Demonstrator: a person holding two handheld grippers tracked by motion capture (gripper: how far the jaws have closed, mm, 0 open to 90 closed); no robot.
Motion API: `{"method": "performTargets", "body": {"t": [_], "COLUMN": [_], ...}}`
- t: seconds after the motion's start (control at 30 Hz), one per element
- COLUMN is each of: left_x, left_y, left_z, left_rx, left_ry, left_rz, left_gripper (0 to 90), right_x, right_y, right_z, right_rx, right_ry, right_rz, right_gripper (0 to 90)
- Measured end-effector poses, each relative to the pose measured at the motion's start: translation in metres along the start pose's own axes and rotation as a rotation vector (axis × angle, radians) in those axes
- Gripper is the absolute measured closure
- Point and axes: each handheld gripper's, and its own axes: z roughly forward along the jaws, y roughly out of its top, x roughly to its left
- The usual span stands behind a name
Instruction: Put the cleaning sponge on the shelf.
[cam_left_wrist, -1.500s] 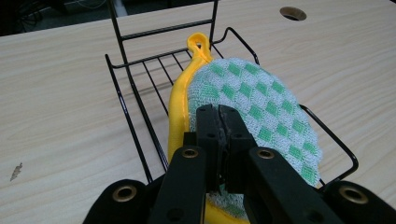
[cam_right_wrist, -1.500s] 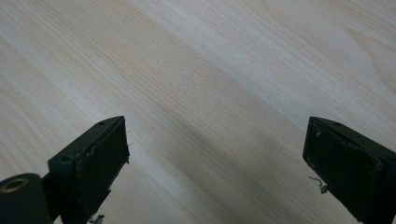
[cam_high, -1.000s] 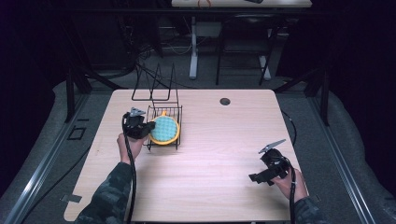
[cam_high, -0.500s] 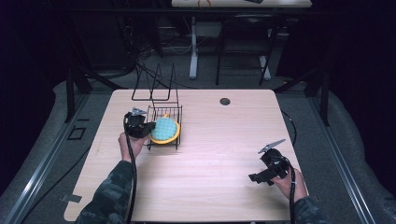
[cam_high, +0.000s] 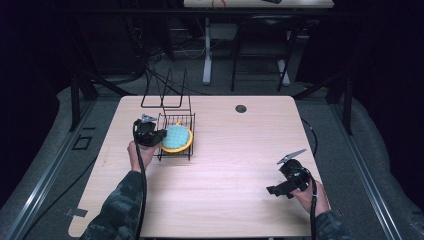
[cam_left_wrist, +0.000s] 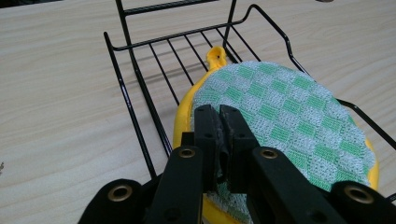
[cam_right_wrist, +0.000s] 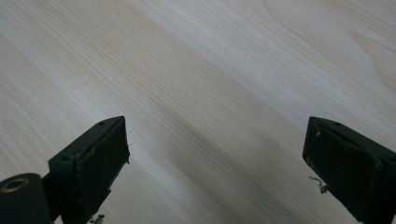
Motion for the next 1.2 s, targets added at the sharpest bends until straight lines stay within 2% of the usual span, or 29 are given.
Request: {"method": "performTargets", "body": {"t": [0.07,0.13,0.27,0.37,0.53,0.8,1.0,1.03,1.2], "left_x": [0.001,0.002,0.002,0.001,0.005,0.008,-0.001,-0.003,-0.010], "left_y": [0.001,0.003,0.003,0.004,0.001,-0.006,-0.004,-0.004,-0.004], "left_z": [-0.002,-0.004,-0.006,-0.010,-0.020,-0.034,-0.046,-0.049,-0.066], "left_rx": [0.002,0.004,0.011,0.005,-0.011,-0.031,-0.041,-0.047,-0.068], "left_ry": [-0.002,0.002,0.006,0.012,0.009,0.025,0.014,0.007,-0.005], "left_rz": [-0.023,-0.040,-0.042,-0.038,-0.061,-0.055,-0.027,-0.026,-0.001], "left_gripper": [79.4,67.0,49.6,41.2,30.9,20.1,15.8,15.7,14.8], "right_x": [0.000,0.000,0.000,0.000,0.000,0.000,-0.001,-0.001,-0.002], "right_y": [0.000,0.000,0.000,0.000,0.000,0.000,-0.001,-0.001,-0.002], "right_z": [0.000,0.000,-0.001,0.000,-0.001,-0.001,-0.002,-0.002,-0.003], "right_rx": [-0.003,-0.003,-0.004,-0.009,-0.004,-0.006,-0.005,-0.010,-0.007], "right_ry": [-0.001,-0.001,-0.002,-0.001,-0.002,-0.005,-0.009,-0.003,-0.008], "right_rz": [0.002,0.002,0.000,0.001,0.000,0.000,-0.006,0.005,0.008], "right_gripper": [6.3,6.3,6.3,6.3,6.3,6.2,6.2,6.2,6.1]}}
